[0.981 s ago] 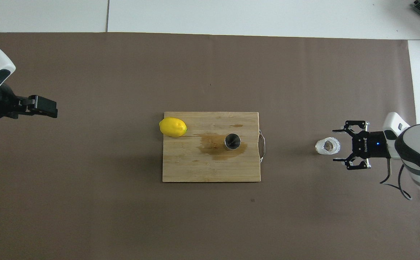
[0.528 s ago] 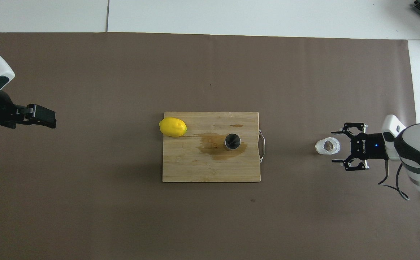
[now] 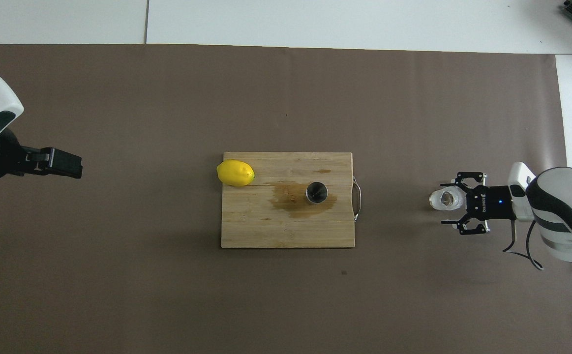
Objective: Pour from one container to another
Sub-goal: 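Close the right gripper around the small white cup, then lift the white cup with the right gripper over the metal cup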
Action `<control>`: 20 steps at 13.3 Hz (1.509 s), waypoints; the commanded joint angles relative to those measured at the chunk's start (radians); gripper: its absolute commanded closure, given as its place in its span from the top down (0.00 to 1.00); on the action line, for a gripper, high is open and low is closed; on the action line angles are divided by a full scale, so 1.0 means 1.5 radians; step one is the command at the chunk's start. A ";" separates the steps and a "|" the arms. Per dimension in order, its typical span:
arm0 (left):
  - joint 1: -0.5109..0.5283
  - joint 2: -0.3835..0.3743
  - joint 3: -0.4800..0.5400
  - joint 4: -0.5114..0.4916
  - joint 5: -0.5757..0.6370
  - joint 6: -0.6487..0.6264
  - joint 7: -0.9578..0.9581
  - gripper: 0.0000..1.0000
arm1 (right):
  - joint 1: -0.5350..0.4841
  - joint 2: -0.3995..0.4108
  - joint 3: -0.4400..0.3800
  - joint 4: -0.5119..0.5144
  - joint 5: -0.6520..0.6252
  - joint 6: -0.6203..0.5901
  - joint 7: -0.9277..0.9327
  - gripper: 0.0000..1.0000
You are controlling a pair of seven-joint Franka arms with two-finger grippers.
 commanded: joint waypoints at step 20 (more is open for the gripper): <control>0.001 -0.011 0.006 -0.014 0.003 0.011 0.003 1.00 | 0.304 -0.139 0.015 0.062 -0.119 0.094 0.594 0.00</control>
